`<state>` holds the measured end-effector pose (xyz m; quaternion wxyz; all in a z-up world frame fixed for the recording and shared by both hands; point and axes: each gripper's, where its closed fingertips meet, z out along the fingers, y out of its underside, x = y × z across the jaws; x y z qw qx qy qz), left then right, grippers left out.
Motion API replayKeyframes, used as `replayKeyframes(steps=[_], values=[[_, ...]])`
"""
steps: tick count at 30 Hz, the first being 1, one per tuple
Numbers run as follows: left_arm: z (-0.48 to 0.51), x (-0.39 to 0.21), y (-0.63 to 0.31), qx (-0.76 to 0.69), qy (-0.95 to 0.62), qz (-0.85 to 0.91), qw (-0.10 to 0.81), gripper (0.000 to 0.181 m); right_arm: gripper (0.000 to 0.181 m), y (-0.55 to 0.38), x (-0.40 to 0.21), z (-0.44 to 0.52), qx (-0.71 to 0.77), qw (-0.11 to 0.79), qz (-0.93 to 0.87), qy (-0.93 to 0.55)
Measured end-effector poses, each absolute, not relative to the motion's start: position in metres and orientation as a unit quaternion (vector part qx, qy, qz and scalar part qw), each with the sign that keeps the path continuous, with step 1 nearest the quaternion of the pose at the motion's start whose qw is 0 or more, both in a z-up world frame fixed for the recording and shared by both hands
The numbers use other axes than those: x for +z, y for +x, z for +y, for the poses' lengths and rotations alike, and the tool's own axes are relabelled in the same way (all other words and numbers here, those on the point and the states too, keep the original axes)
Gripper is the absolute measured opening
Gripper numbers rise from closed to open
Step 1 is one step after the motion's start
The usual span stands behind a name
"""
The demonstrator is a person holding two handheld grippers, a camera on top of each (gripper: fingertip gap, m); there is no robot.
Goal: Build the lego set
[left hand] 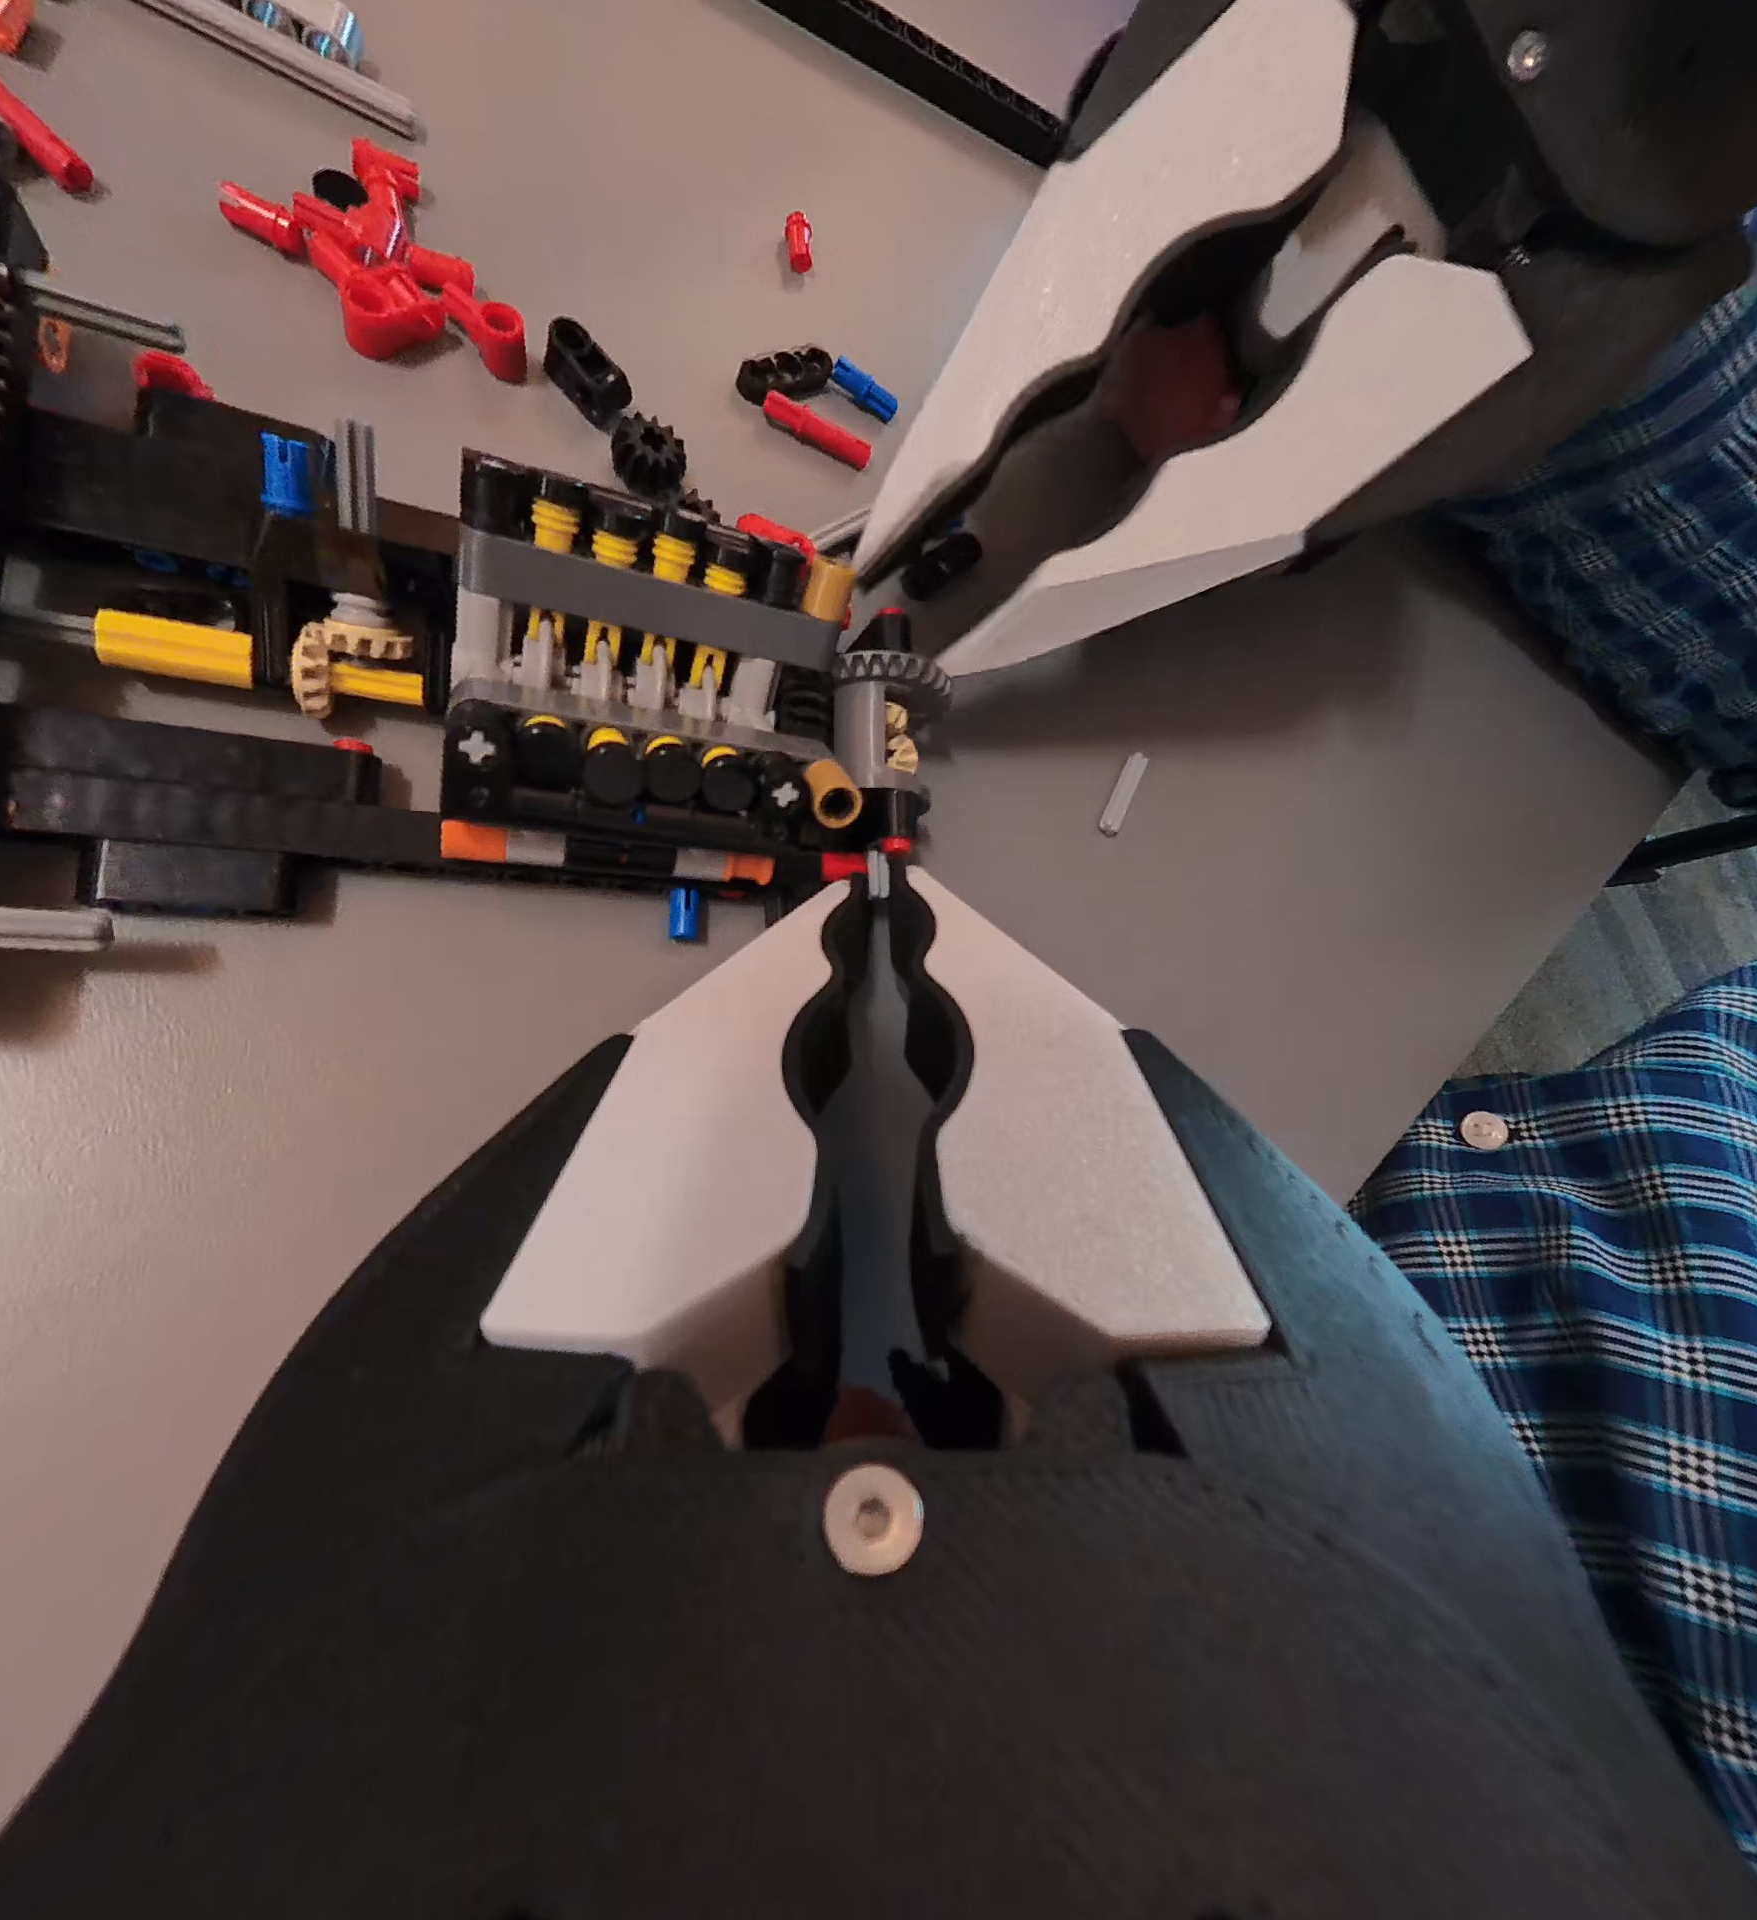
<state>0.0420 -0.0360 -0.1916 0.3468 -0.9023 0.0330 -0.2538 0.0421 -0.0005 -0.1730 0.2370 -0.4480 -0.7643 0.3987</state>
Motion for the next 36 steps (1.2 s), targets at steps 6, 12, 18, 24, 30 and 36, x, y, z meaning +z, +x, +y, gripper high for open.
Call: replayKeyframes(steps=[6,12,18,24,30,36], values=[[-0.035,-0.19,0.041,-0.26,-0.899,0.027,0.351,0.001,0.012,0.06,-0.162,-0.018,0.41,0.261,-0.732,-0.478],[-0.035,-0.191,0.04,-0.253,-0.901,0.026,0.351,0.001,0.028,0.051,-0.169,-0.04,0.383,0.281,-0.713,-0.515],[-0.034,-0.191,0.039,-0.253,-0.901,0.021,0.352,0.001,0.026,0.043,-0.171,-0.041,0.368,0.294,-0.696,-0.542],[-0.034,-0.192,0.038,-0.255,-0.901,0.018,0.35,0.001,0.036,0.04,-0.175,-0.042,0.341,0.311,-0.691,-0.557],[-0.033,-0.192,0.038,-0.261,-0.9,0.013,0.348,0.001,0.036,0.037,-0.18,-0.04,0.319,0.313,-0.691,-0.568],[-0.032,-0.192,0.037,-0.263,-0.9,0.007,0.347,0.001,0.035,0.035,-0.179,-0.039,0.328,0.307,-0.681,-0.578]])
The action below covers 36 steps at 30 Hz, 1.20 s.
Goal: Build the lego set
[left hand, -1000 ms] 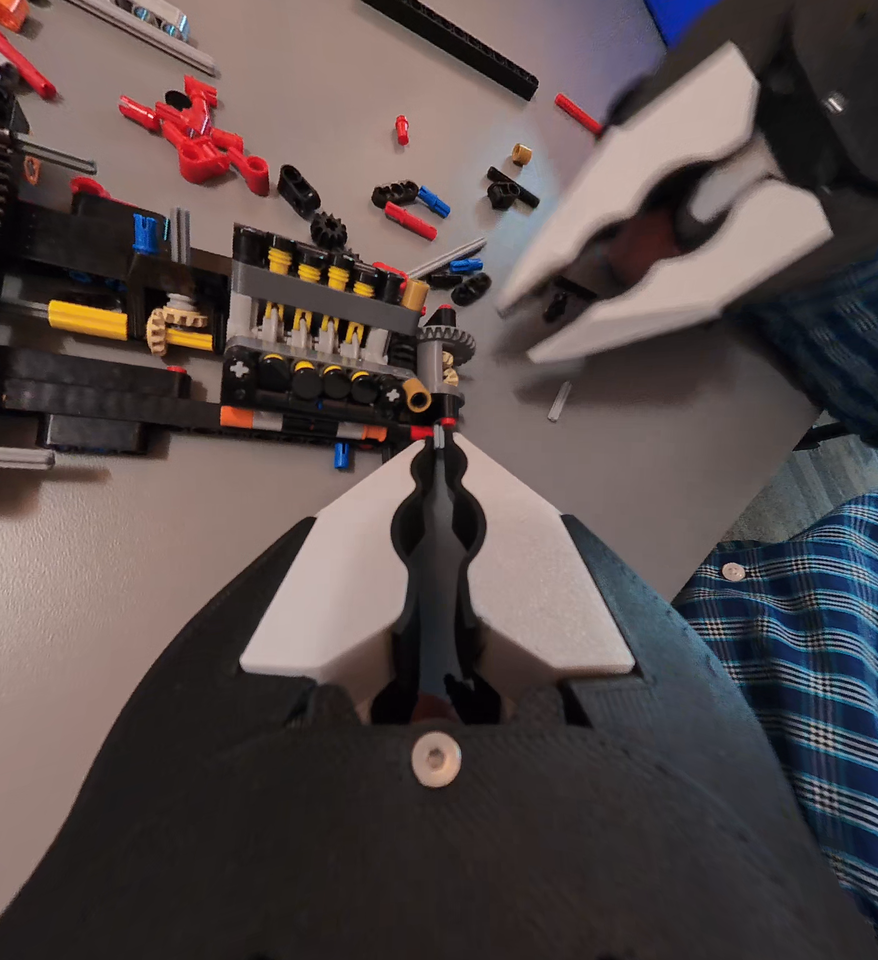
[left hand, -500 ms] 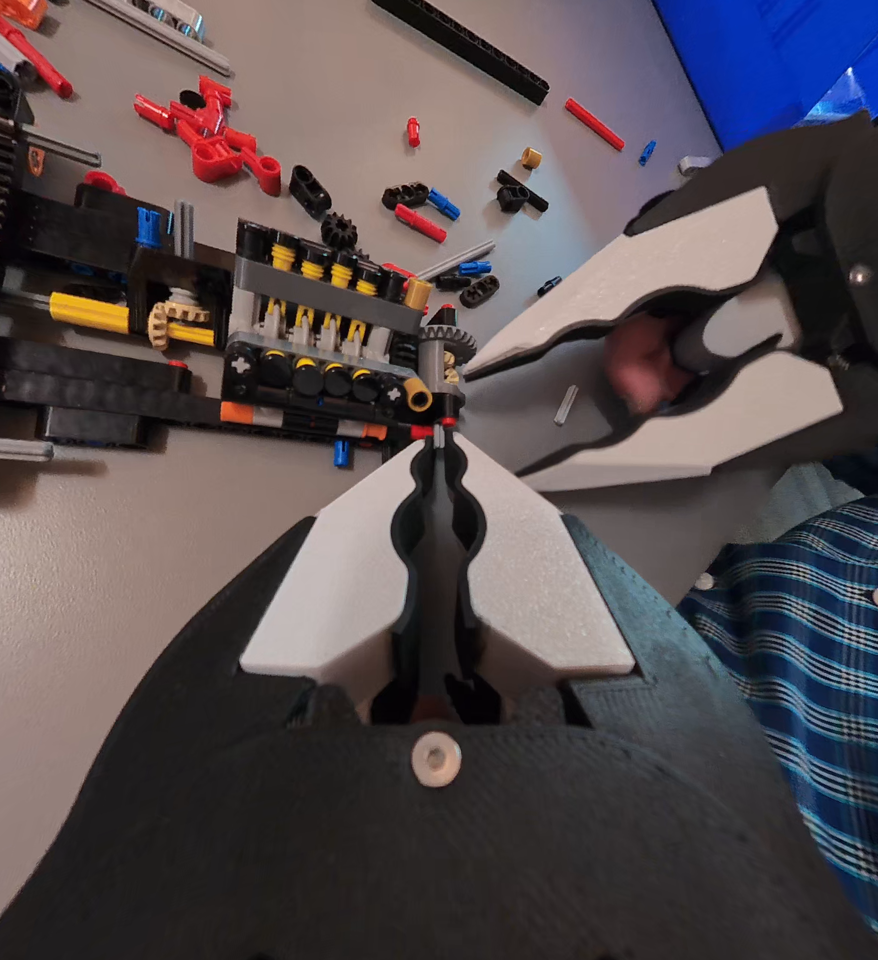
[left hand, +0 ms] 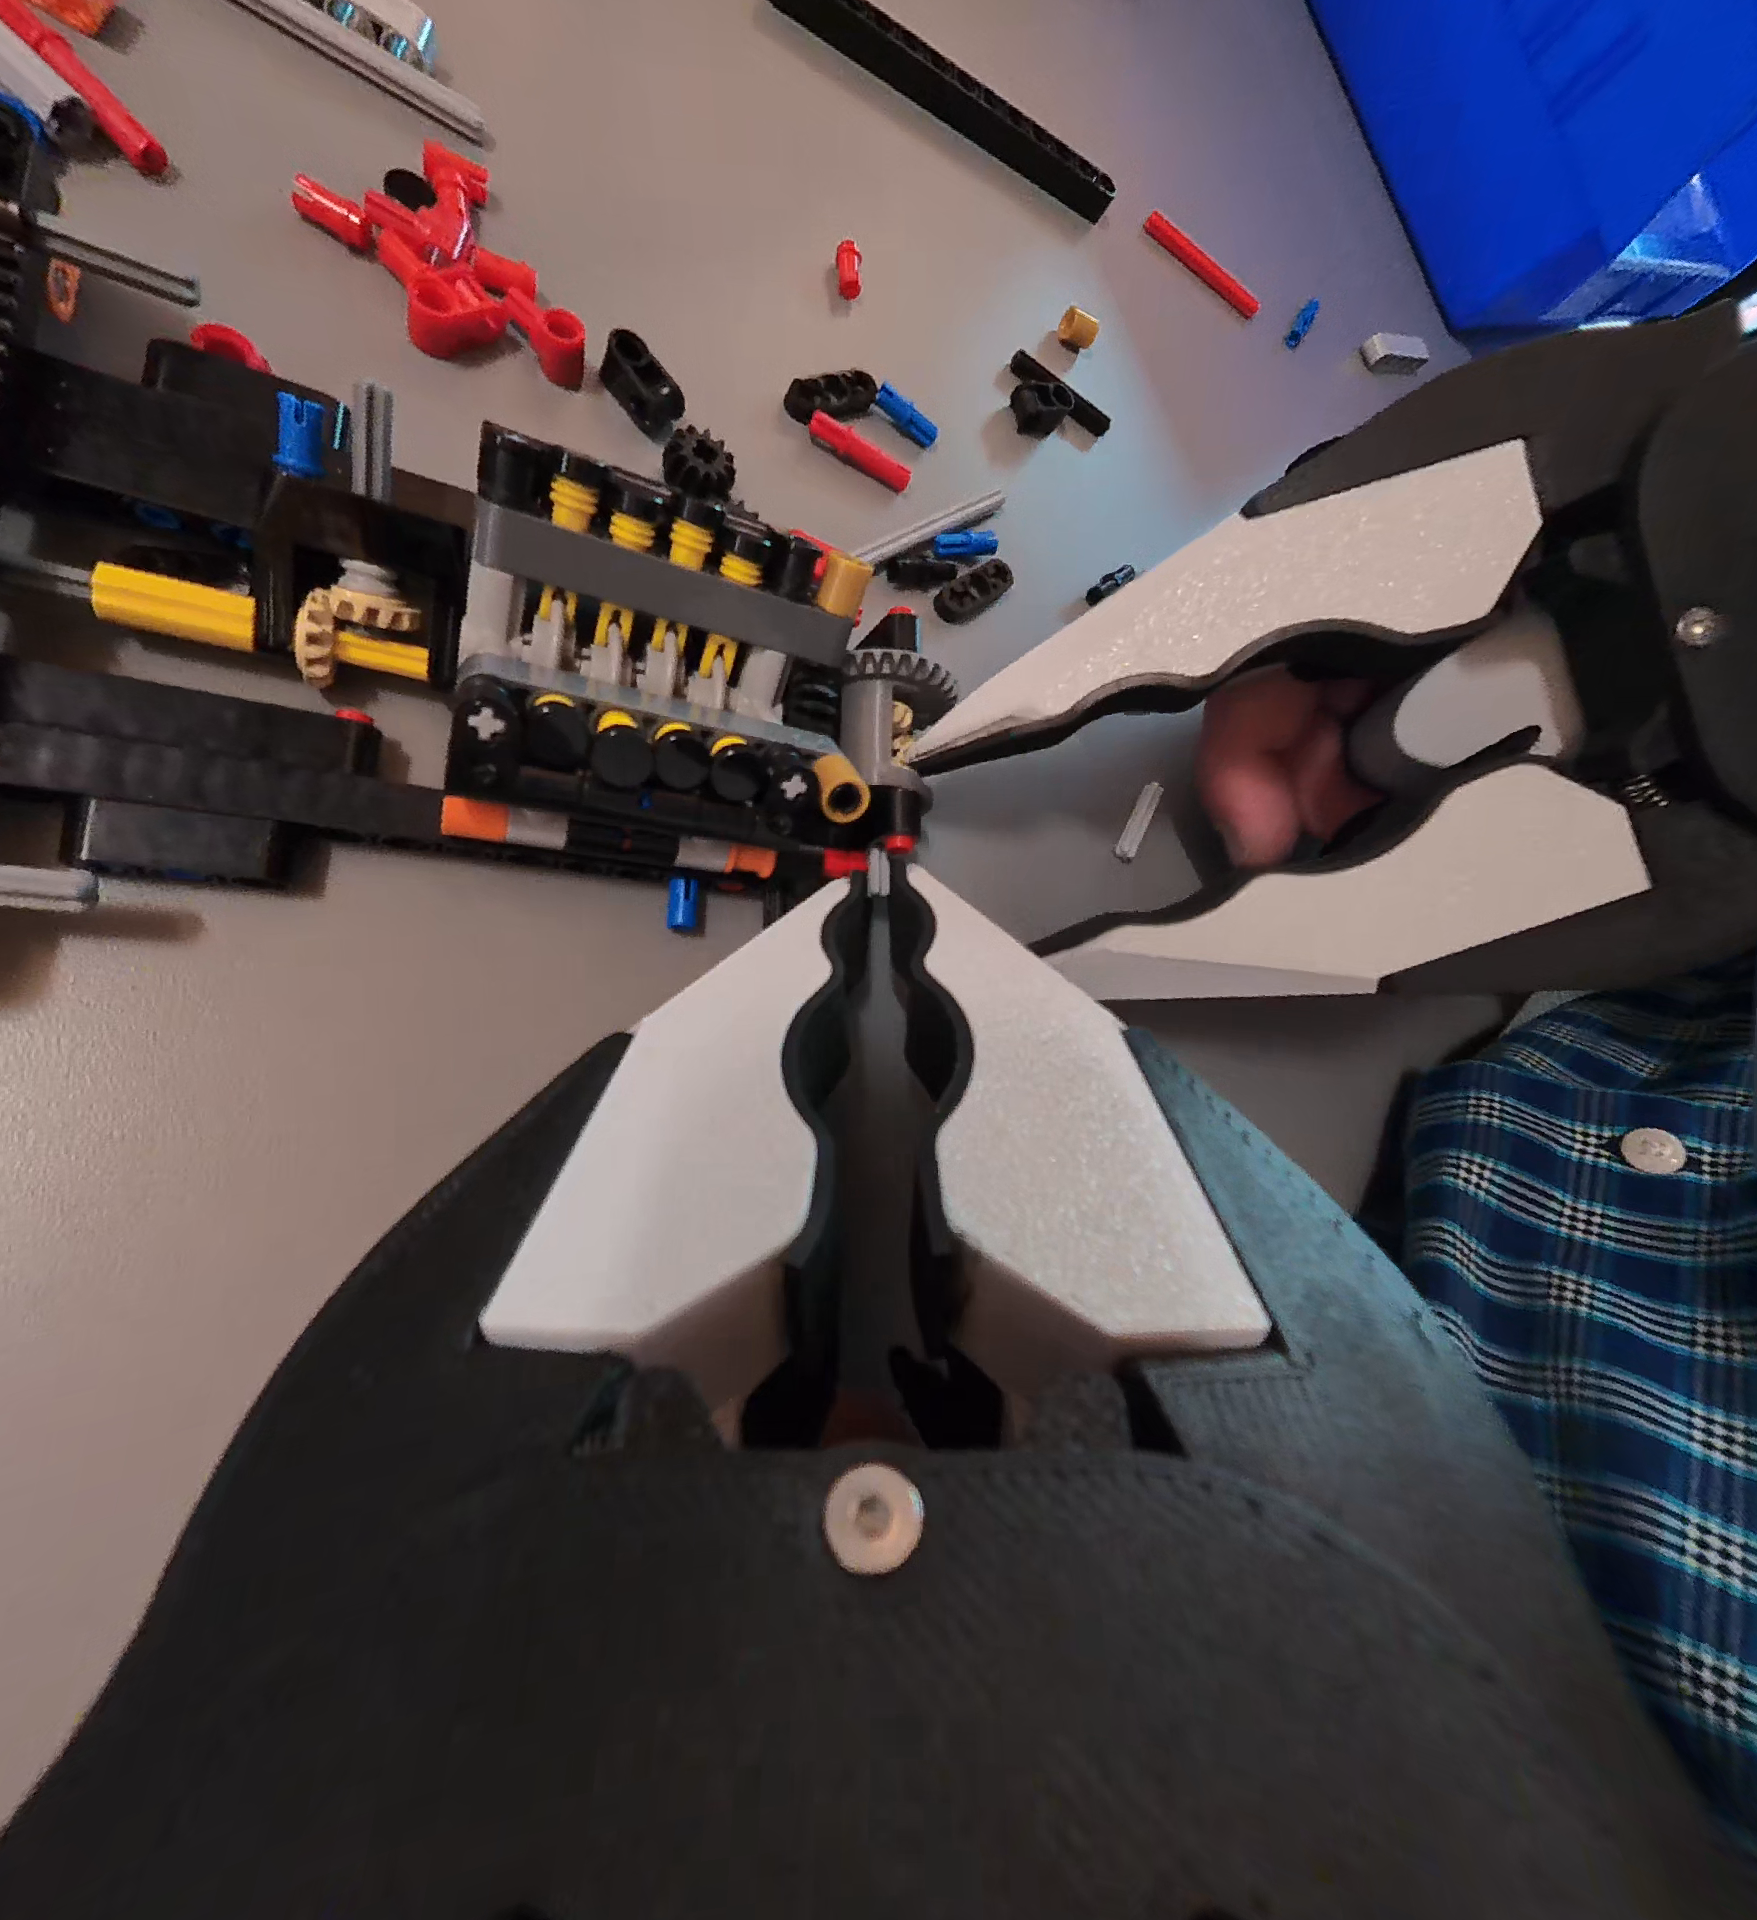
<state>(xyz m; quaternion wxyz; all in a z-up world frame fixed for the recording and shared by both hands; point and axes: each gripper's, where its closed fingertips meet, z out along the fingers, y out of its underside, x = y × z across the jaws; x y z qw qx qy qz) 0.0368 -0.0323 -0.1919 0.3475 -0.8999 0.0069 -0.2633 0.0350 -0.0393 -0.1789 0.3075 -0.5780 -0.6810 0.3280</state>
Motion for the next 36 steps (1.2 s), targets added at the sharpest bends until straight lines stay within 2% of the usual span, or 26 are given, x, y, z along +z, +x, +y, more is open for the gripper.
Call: replayKeyframes(steps=[7,18,20,36], values=[[-0.0323,-0.192,0.0369,-0.262,-0.9,0.008,0.348,0.001,0.038,0.0329,-0.1796,-0.0399,0.324,0.31,-0.682,-0.579],[-0.0325,-0.1919,0.0364,-0.267,-0.901,0.005,0.342,0.001,0.031,0.0323,-0.1803,-0.0386,0.323,0.309,-0.68,-0.581],[-0.0324,-0.1919,0.0364,-0.266,-0.901,0.007,0.342,0.001,0.025,0.0316,-0.1798,-0.0358,0.32,0.312,-0.677,-0.584],[-0.0306,-0.1916,0.0362,-0.275,-0.901,0.002,0.337,0.0,0.023,0.0308,-0.1801,-0.0342,0.321,0.311,-0.677,-0.586]])
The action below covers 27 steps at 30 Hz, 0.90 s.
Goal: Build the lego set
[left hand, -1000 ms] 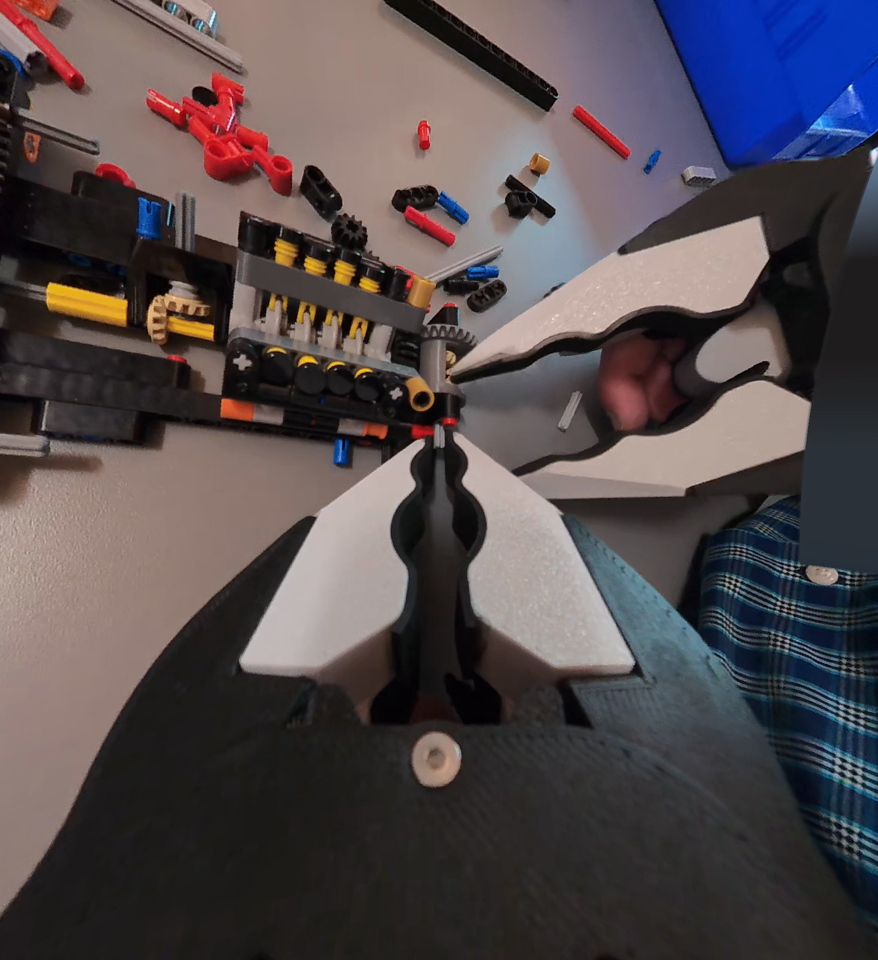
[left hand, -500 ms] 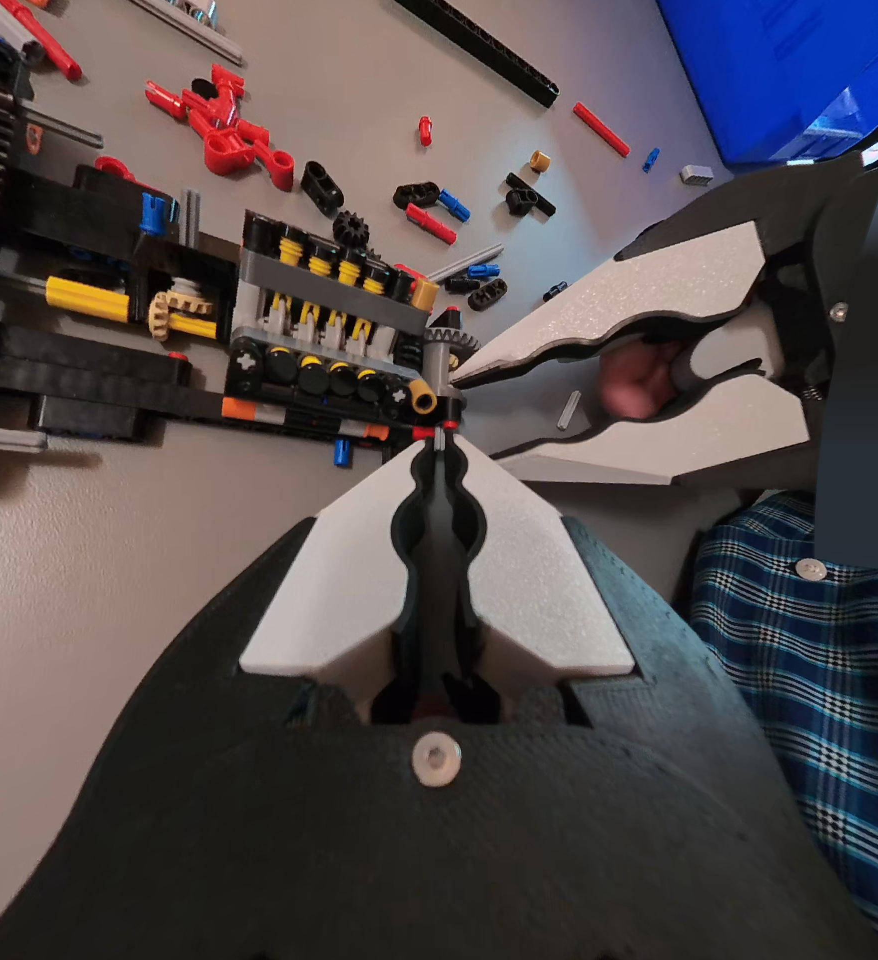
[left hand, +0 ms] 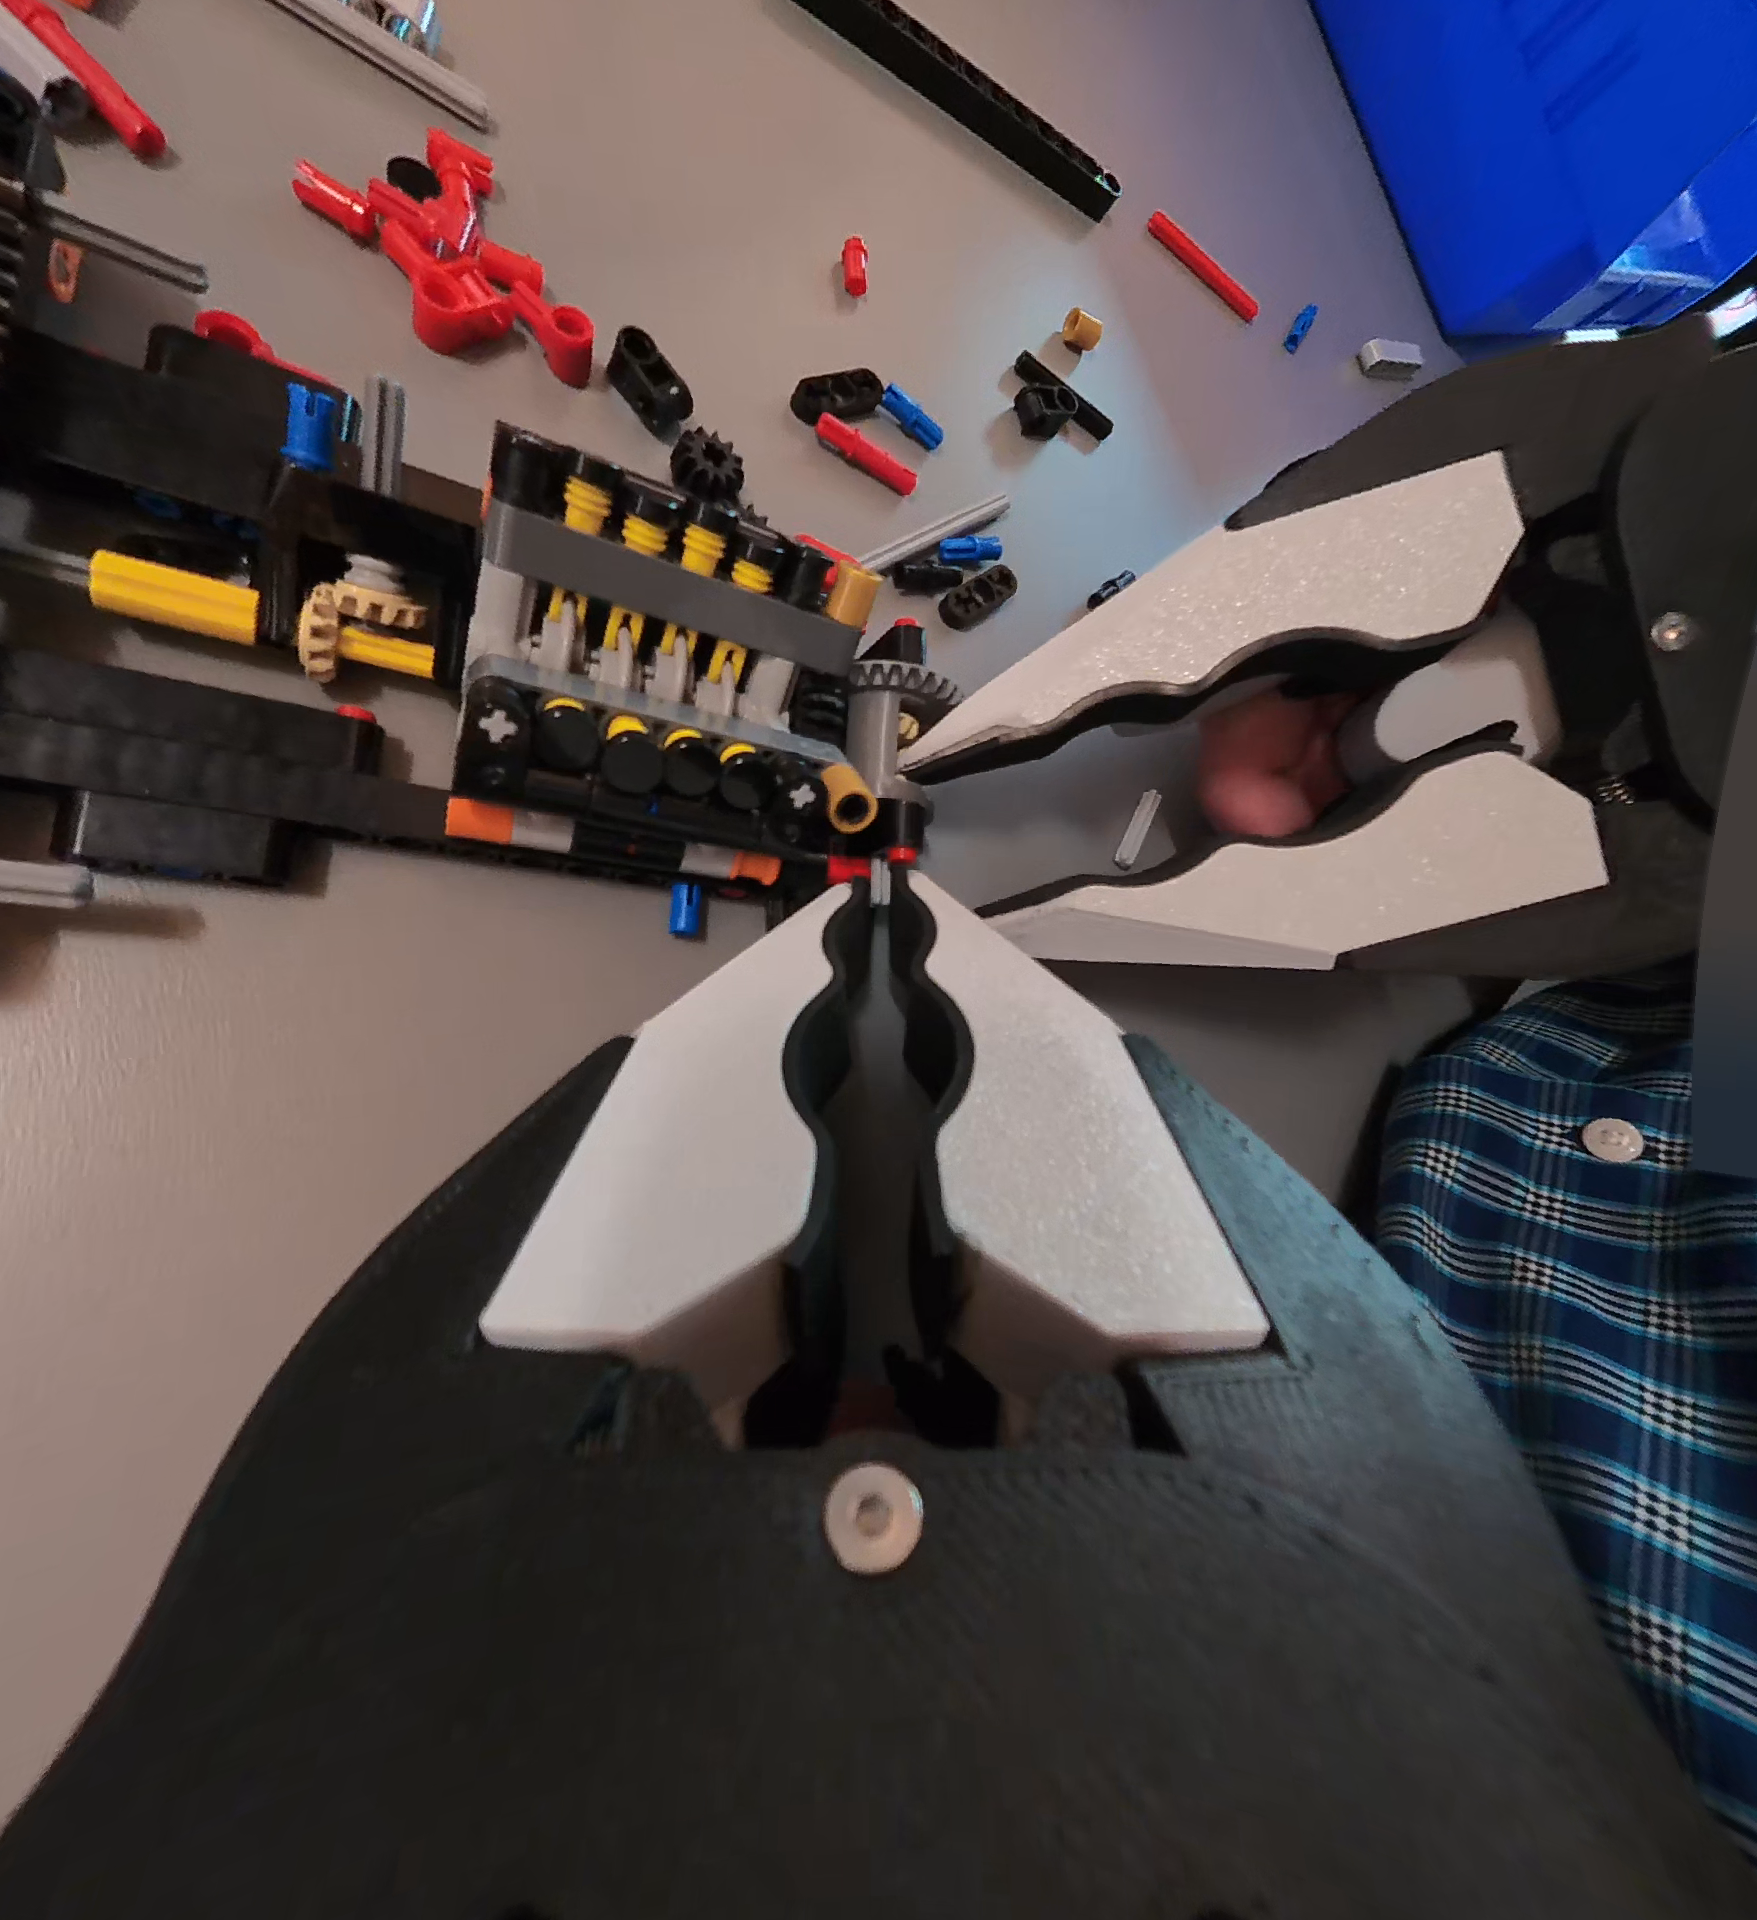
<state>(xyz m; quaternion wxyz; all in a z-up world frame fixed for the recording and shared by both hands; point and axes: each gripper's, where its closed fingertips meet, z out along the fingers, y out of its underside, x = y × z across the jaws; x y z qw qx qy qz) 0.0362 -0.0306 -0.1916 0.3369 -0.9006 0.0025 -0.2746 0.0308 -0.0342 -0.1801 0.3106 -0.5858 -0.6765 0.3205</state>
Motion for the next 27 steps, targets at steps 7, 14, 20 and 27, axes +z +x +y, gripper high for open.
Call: replayKeyframes(steps=[7,14,20,27], values=[[-0.031,-0.188,0.033,-0.257,-0.896,-0.003,0.362,0.003,0.022,0.03,-0.178,-0.033,0.333,0.305,-0.67,-0.59],[-0.04,-0.182,0.028,-0.224,-0.89,-0.004,0.397,0.013,0.021,0.03,-0.18,-0.035,0.328,0.303,-0.676,-0.587],[-0.042,-0.185,0.022,-0.173,-0.9,0.014,0.4,0.008,0.021,0.03,-0.18,-0.035,0.326,0.305,-0.677,-0.585],[-0.04,-0.193,0.024,-0.127,-0.913,0.044,0.384,0.0,0.021,0.029,-0.182,-0.038,0.327,0.297,-0.682,-0.583]])
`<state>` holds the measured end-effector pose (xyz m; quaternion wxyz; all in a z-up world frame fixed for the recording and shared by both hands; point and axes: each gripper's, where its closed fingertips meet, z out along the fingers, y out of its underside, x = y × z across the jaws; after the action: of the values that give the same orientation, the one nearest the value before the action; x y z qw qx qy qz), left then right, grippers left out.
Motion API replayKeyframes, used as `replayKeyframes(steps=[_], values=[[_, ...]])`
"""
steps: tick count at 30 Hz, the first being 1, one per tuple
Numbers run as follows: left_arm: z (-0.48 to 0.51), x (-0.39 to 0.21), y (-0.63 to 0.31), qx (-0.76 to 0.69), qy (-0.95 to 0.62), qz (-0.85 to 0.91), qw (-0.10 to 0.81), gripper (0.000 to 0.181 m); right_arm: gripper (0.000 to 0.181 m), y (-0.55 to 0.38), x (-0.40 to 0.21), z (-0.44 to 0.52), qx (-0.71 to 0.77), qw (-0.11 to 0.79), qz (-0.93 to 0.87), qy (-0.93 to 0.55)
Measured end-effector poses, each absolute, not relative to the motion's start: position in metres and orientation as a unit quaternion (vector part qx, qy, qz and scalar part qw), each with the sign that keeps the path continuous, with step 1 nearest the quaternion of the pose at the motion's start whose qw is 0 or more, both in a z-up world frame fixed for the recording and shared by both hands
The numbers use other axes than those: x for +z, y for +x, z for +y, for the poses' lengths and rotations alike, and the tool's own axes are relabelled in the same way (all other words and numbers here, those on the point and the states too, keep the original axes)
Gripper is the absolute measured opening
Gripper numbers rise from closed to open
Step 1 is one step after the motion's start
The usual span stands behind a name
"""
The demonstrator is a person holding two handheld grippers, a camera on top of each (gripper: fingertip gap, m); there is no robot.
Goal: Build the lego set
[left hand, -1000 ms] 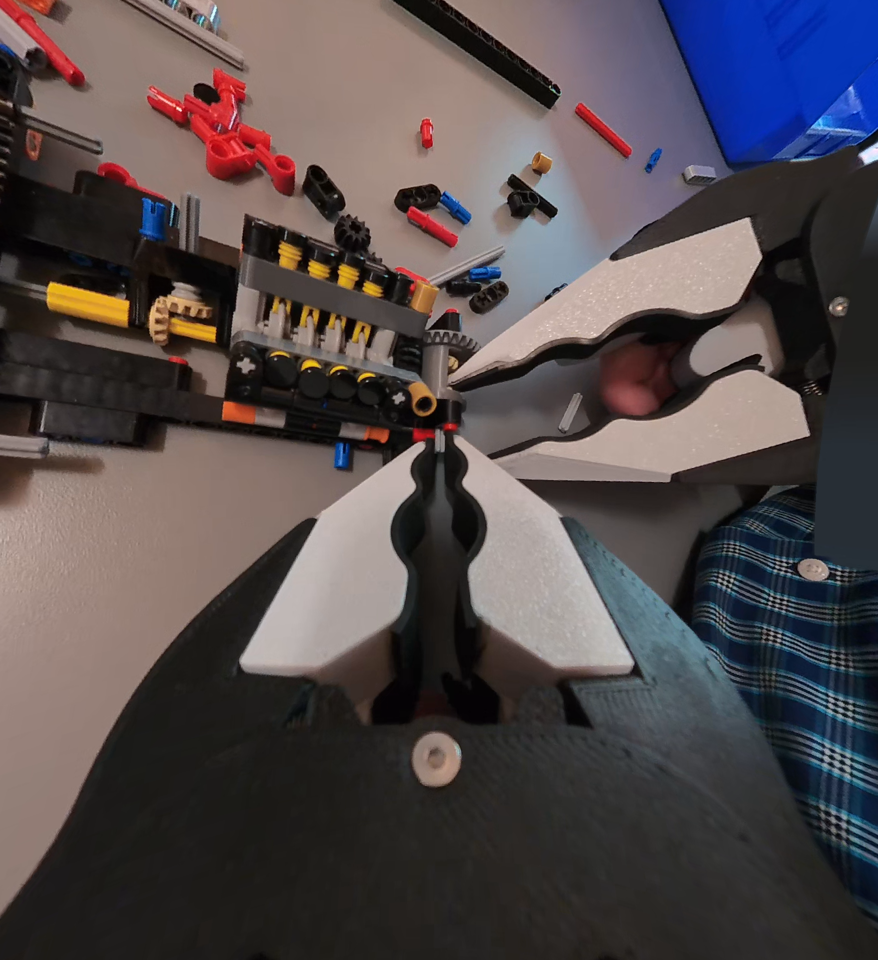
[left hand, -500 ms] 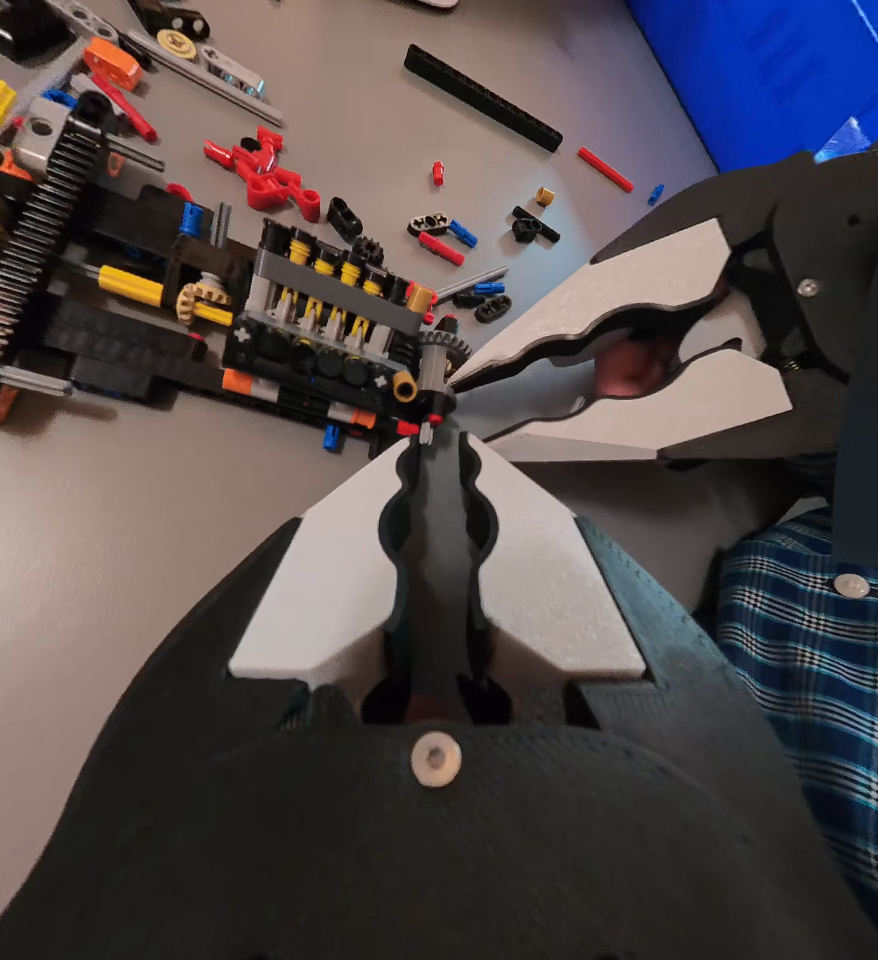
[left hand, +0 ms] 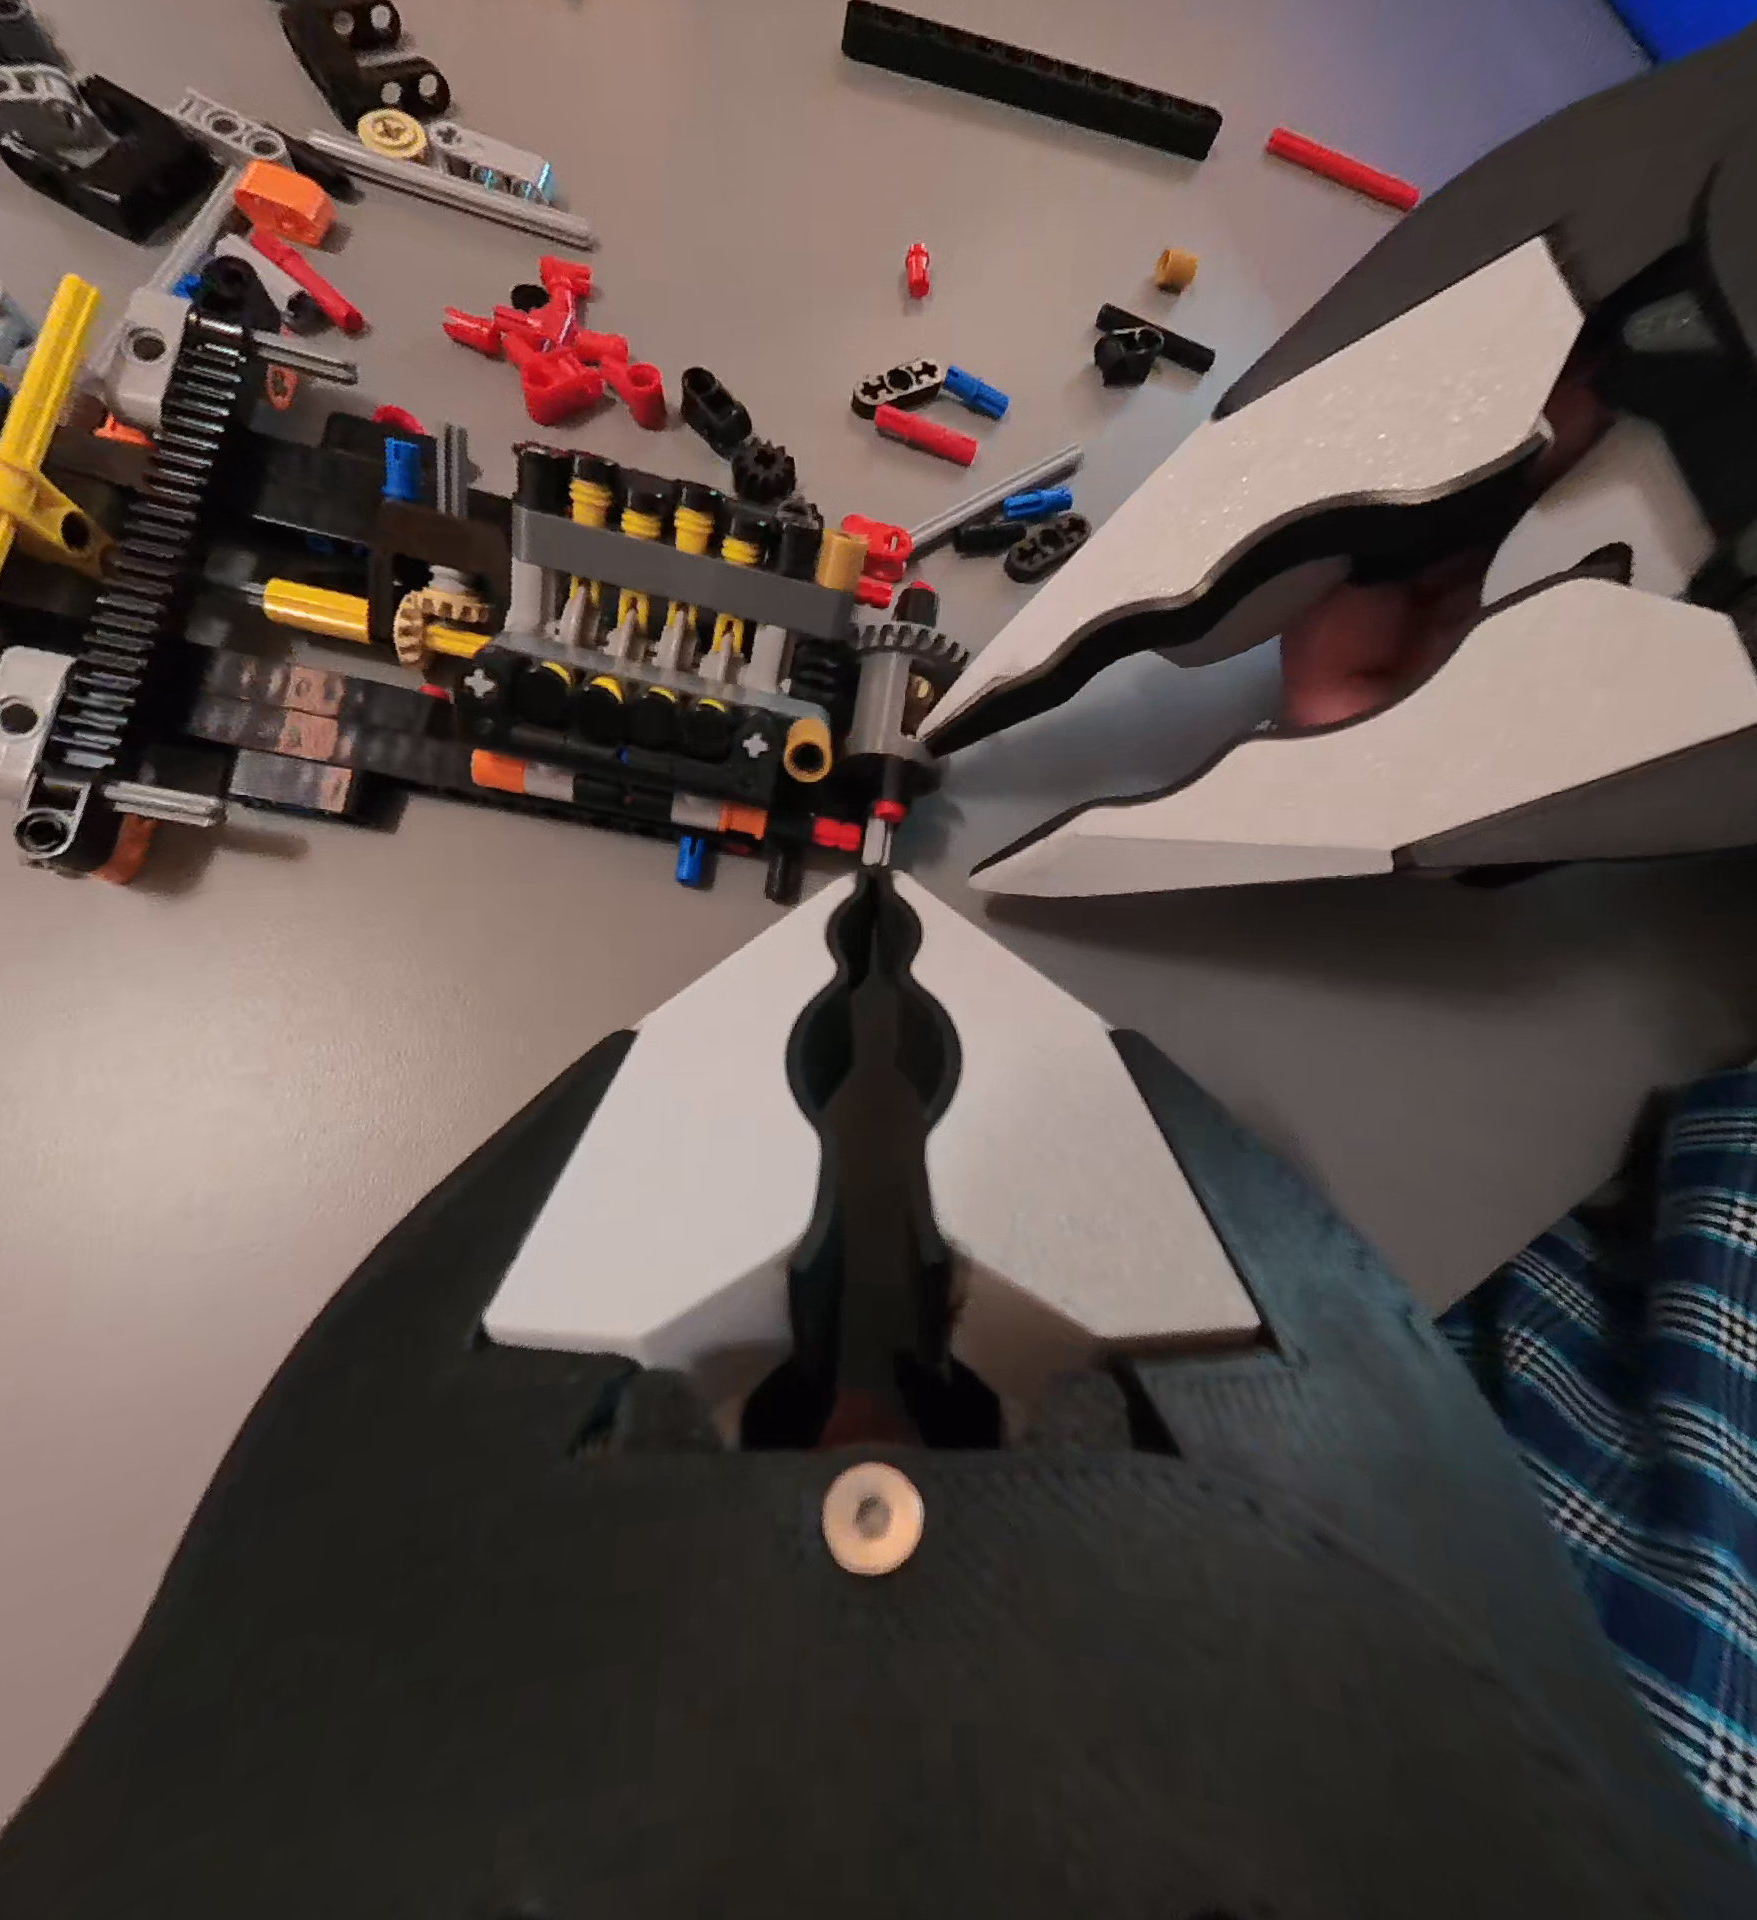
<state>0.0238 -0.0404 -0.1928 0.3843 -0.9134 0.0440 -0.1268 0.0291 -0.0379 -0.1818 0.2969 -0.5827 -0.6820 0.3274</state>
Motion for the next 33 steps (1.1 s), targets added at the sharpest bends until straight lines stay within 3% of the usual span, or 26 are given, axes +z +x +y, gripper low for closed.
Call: replayKeyframes(steps=[10,17,33], values=[[-0.035,-0.192,0.022,-0.123,-0.914,0.04,0.385,0.0,0.022,0.027,-0.179,-0.036,0.337,0.295,-0.673,-0.589],[-0.036,-0.191,0.021,-0.13,-0.912,0.035,0.388,0.0,0.032,0.027,-0.178,-0.034,0.34,0.299,-0.664,-0.595],[-0.029,-0.192,0.023,-0.125,-0.913,0.052,0.384,0.0,0.027,0.024,-0.176,-0.029,0.317,0.332,-0.652,-0.604]])
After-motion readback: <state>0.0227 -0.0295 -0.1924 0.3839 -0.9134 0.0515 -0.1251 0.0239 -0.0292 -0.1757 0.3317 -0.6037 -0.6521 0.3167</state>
